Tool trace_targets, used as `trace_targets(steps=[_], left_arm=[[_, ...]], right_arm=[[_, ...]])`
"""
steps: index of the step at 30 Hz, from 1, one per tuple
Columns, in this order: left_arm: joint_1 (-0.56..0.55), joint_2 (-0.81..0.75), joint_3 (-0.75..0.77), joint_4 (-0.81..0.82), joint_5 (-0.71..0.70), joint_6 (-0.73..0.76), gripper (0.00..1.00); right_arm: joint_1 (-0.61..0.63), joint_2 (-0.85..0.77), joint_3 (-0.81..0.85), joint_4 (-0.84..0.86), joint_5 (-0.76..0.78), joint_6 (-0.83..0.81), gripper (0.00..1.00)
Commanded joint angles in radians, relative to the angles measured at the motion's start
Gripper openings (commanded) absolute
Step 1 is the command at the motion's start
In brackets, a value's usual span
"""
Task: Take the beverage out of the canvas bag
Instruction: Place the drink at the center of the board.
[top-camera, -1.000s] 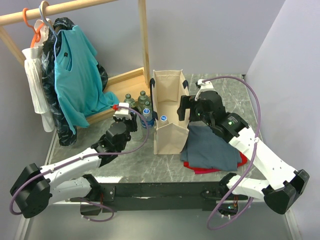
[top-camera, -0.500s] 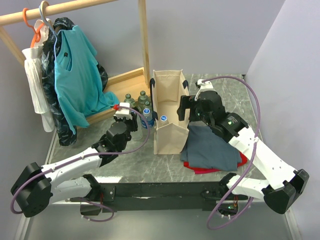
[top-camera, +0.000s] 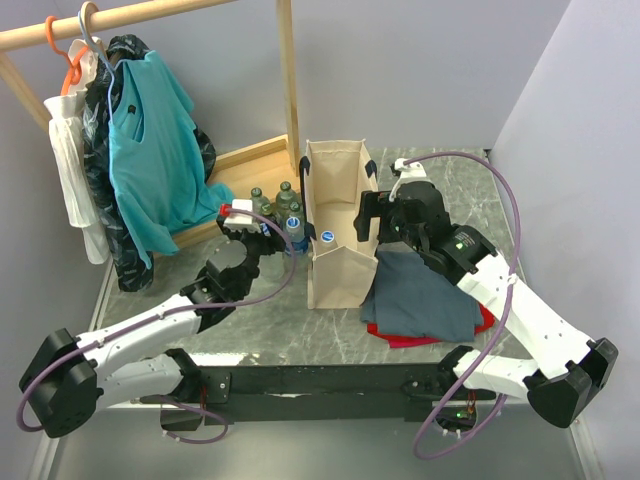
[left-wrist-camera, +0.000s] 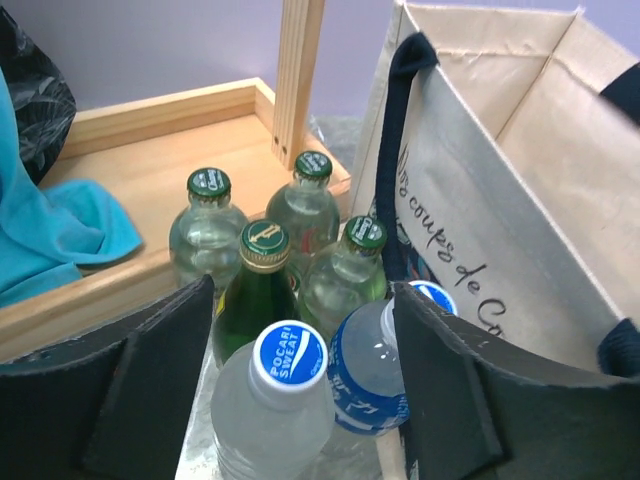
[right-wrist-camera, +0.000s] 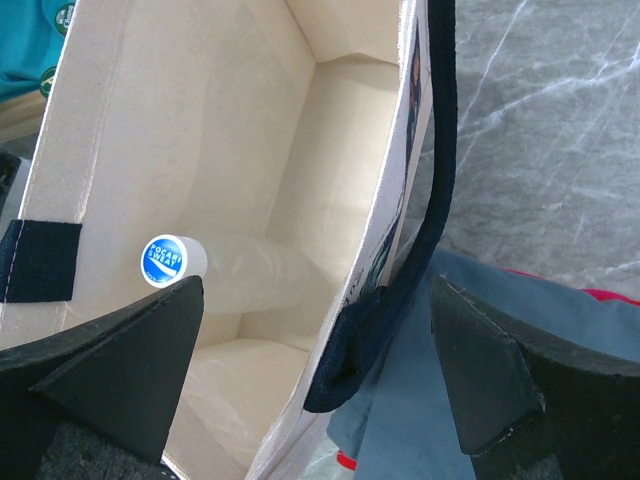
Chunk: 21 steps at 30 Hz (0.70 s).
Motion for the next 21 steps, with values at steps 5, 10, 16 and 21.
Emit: trace_targets(steps=[5, 10, 16, 21], left_arm=[[0.002, -0.063, 0.062, 0.007, 0.000, 0.010, 0.83], [0.002, -0.095, 0.096, -0.038, 0.011, 0.019, 0.86], [0.002, -0.075, 0.194, -0.128, 0.094, 0.045, 0.95], [0.002, -0.032, 0.364, -0.282, 0.235, 0.064, 0.97]], right_arm=[[0.002, -0.007, -0.006, 0.044, 0.011, -0.012, 1.00], [0.003, -0.012, -0.006, 0.044, 0.013, -0.014, 1.00], [0.002, -0.024, -0.006, 0.054, 0.011, -0.014, 1.00], [0.002, -0.030, 0.000, 0.054, 0.010, -0.014, 1.00]])
